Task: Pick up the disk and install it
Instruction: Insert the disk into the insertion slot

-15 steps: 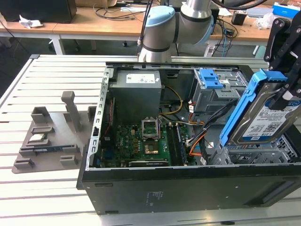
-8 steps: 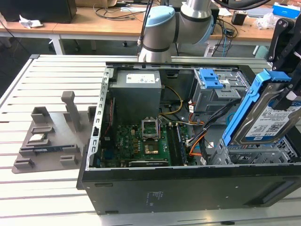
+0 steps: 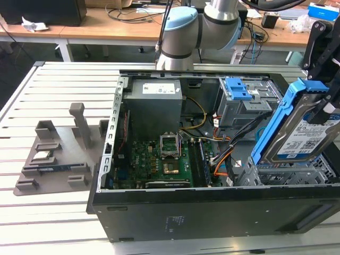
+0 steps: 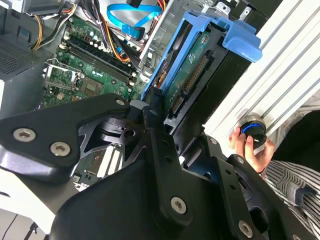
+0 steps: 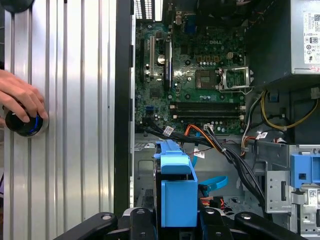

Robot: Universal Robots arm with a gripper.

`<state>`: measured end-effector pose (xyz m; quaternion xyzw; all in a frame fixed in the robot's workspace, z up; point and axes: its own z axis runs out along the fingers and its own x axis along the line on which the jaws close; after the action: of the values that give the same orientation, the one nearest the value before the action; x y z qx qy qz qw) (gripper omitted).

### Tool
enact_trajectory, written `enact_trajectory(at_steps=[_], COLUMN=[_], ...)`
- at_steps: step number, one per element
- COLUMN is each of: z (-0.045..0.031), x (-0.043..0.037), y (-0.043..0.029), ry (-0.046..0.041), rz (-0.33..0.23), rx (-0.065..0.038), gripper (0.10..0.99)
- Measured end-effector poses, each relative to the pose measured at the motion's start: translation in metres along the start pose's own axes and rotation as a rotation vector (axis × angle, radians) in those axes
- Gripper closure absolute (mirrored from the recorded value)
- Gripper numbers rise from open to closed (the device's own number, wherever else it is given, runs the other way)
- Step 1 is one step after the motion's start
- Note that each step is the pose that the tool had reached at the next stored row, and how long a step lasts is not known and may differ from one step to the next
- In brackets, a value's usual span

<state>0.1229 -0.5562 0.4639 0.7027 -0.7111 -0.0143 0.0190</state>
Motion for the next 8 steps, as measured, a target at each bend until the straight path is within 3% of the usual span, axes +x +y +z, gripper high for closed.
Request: enact_trajectory(at_steps=[3,8], z=[0.004,0.0082], x=[-0.0001,-0.0047], y=[-0.0007,-0.009], ry=[0.0,-0.0002], rz=[0.0,0.0], rx=[0.0,0.0], gripper=[0.722,0.722])
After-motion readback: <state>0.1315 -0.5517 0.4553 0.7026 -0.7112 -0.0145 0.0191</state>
